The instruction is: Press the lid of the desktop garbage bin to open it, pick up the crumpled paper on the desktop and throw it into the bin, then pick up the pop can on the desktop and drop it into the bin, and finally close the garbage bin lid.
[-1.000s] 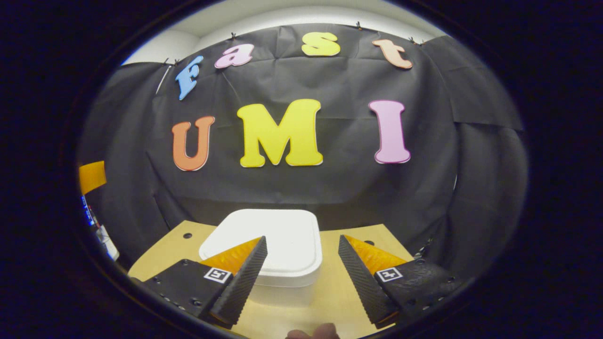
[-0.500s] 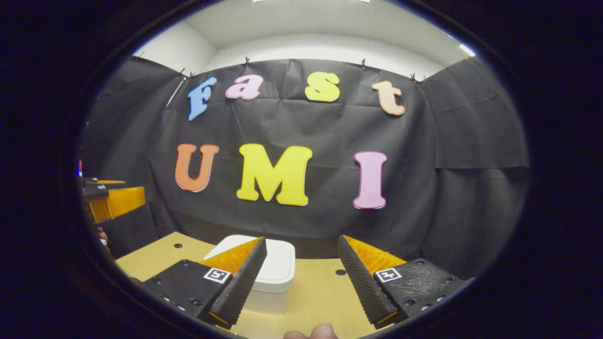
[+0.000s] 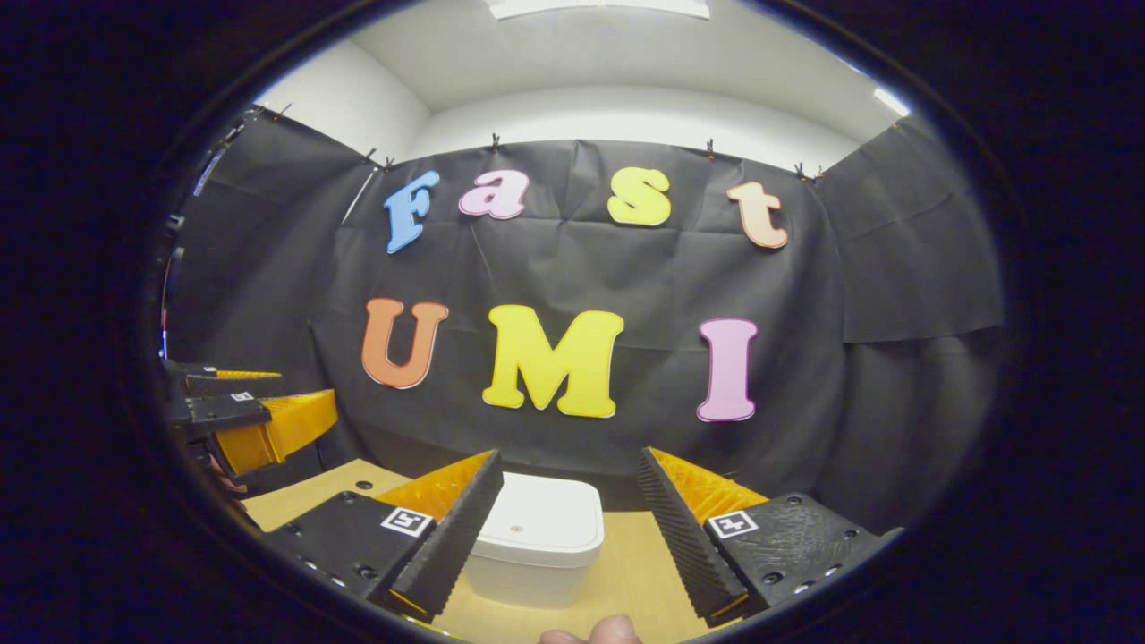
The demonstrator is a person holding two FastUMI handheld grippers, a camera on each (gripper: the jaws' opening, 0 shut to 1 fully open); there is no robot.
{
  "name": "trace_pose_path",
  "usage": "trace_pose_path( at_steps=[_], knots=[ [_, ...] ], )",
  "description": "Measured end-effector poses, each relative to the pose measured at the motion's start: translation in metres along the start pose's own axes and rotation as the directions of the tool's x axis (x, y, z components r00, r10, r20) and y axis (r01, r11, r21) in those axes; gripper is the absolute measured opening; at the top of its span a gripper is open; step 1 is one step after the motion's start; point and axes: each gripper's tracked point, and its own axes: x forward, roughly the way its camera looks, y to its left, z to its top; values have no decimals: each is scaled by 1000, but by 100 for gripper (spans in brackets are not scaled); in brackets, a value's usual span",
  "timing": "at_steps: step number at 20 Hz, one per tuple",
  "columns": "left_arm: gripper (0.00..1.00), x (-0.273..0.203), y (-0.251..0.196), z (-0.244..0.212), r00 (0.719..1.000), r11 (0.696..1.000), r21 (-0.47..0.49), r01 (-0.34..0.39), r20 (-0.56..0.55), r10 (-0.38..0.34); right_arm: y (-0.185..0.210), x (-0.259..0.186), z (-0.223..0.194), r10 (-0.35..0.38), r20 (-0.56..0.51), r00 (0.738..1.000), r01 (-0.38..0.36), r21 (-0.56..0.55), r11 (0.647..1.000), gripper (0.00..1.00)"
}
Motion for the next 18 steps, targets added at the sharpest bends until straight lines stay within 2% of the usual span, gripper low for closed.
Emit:
trace_pose_path(
  at_steps=[1,5,7,18],
  knots=[
    [98,-1,0,-1,1000,1000,2,-1,-1,1,1,1,0,0,0,1000,0,2,1000,93],
    [98,-3,1,-2,1000,1000,14,-8,-1,8,-3,3,1,-26,-1,1000,26,20,999,98],
    [98,-3,1,-3,1000,1000,9,-7,-6,7,-5,4,0,-42,-5,999,42,16,999,95],
    [98,0,4,-6,1000,1000,12,-18,-10,18,-7,7,-1,-71,-12,997,72,28,997,95]
  ],
)
